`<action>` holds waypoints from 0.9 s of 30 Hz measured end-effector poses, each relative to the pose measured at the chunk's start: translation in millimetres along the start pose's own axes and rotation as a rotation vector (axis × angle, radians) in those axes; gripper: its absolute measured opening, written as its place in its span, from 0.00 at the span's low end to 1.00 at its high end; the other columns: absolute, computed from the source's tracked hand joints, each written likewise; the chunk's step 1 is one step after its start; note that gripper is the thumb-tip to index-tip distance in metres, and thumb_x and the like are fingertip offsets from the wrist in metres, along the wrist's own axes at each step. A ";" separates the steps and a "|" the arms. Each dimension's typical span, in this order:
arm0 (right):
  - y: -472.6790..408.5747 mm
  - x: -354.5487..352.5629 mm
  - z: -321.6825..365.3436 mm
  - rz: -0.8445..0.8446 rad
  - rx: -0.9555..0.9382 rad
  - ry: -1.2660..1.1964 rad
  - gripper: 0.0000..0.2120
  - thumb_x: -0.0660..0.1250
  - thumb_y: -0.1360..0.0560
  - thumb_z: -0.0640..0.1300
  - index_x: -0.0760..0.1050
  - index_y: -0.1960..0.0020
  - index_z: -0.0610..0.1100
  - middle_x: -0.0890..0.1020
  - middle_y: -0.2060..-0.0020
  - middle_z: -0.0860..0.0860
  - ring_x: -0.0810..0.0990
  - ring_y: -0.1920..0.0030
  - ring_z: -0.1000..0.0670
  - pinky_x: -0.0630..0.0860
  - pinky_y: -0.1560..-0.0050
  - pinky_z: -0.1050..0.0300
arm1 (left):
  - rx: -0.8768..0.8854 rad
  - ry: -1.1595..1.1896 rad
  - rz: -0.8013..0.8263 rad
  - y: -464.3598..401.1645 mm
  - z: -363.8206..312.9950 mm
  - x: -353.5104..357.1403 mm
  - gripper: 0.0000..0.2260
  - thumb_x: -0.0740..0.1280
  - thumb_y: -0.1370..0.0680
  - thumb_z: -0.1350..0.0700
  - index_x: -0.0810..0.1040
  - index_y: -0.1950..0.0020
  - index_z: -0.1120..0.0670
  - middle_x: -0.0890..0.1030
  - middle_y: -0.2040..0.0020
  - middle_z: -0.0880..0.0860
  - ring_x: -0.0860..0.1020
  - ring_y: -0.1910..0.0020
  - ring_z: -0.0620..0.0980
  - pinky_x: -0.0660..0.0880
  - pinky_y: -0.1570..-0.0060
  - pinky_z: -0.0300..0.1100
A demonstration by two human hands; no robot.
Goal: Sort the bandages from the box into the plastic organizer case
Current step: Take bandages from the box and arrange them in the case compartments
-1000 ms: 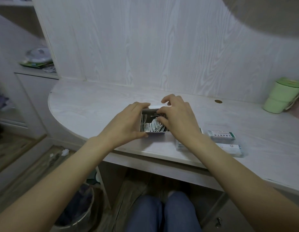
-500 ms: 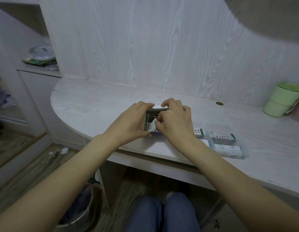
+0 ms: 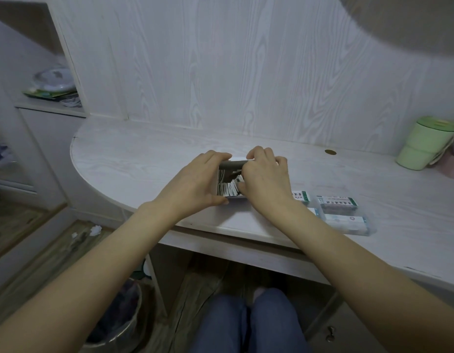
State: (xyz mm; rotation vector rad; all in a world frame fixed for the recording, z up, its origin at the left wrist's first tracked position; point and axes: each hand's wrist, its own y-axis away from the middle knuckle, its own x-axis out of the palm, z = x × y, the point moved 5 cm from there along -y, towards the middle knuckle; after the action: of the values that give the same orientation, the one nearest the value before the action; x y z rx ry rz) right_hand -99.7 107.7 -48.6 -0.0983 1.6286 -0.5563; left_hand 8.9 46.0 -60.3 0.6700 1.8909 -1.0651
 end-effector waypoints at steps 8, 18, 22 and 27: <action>-6.9 -19.0 -2.1 -0.171 0.001 -0.166 0.09 0.63 0.26 0.44 0.79 0.51 0.40 0.71 0.40 0.49 0.67 0.39 0.47 0.60 0.44 0.53 | 0.008 -0.099 -0.033 -7.3 -1.3 -3.2 0.34 0.73 0.31 0.50 0.64 0.28 0.52 0.70 0.34 0.49 0.68 0.36 0.49 0.65 0.41 0.40; -27.6 -42.6 -60.6 -0.176 0.283 -0.669 0.06 0.64 0.26 0.40 0.77 0.59 0.39 0.82 0.61 0.47 0.79 0.60 0.49 0.74 0.61 0.54 | -0.135 -0.249 0.115 -51.9 24.4 -1.7 0.35 0.69 0.31 0.46 0.61 0.26 0.50 0.67 0.29 0.49 0.61 0.29 0.50 0.53 0.28 0.47; -23.1 -33.9 -83.8 -0.133 0.439 -1.022 0.05 0.65 0.25 0.37 0.77 0.59 0.38 0.84 0.62 0.47 0.84 0.66 0.55 0.81 0.61 0.59 | -0.233 -0.266 0.268 -65.5 39.3 5.6 0.36 0.67 0.28 0.45 0.56 0.24 0.50 0.61 0.24 0.49 0.49 0.23 0.47 0.38 0.27 0.58; -7.2 -27.9 -102.3 -0.029 0.500 -1.303 0.05 0.67 0.24 0.35 0.78 0.59 0.37 0.85 0.60 0.43 0.85 0.62 0.49 0.81 0.62 0.63 | -0.254 -0.213 0.295 -77.4 28.0 0.0 0.35 0.66 0.28 0.44 0.54 0.24 0.46 0.54 0.22 0.48 0.43 0.23 0.48 0.37 0.29 0.62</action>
State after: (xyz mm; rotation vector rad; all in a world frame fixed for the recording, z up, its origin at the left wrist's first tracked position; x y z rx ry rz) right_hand -195.0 142.2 -16.8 -0.0814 0.2087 -0.6861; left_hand -38.6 -16.6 -35.9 0.6371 1.6462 -0.6668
